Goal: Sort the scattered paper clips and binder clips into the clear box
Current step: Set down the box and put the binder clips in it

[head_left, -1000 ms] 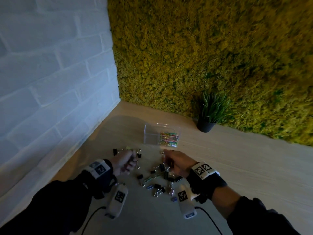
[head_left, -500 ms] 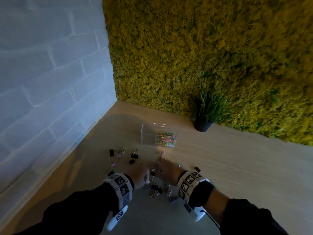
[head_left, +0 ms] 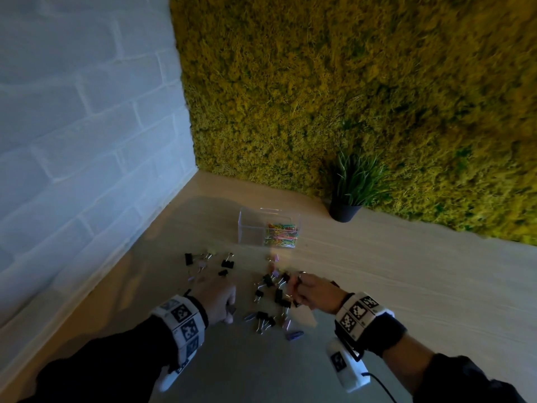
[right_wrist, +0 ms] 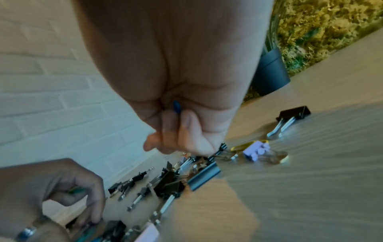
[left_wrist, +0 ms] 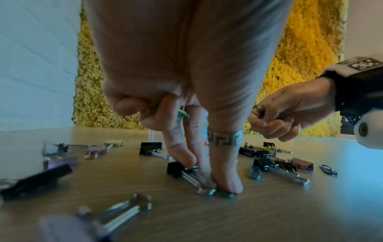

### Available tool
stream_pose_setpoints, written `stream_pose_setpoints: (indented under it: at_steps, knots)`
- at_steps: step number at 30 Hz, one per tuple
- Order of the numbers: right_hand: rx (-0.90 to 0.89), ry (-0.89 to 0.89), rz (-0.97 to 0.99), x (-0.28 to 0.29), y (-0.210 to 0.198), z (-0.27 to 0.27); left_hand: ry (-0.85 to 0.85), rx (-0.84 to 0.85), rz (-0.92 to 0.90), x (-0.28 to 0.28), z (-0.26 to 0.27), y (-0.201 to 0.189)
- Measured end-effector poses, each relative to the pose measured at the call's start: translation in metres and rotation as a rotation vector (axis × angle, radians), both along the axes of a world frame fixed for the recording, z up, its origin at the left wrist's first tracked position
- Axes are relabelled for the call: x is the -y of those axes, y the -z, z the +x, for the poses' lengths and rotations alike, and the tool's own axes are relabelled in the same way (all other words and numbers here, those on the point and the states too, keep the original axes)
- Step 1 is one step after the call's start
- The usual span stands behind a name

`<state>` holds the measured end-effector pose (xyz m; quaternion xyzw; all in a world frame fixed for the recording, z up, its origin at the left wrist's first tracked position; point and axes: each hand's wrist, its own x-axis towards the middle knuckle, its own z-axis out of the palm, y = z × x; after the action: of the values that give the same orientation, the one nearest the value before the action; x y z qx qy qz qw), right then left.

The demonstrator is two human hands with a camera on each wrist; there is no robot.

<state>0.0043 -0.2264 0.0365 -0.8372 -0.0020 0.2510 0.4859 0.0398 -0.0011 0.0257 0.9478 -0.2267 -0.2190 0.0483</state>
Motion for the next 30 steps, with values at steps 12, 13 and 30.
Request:
stream_pose_setpoints:
  at_steps: [12,13,30]
  knots:
    - [0.211,-0.448,-0.555,0.002,0.02,-0.024,0.108,0.039,0.088,0.007,-0.011,0.006]
    - [0.206,-0.454,-0.564,0.002,0.02,-0.026,0.132,0.09,0.109,0.008,-0.013,0.007]
    - [-0.036,0.414,0.1,0.042,0.004,0.005,0.112,0.089,0.285,0.014,-0.021,-0.006]
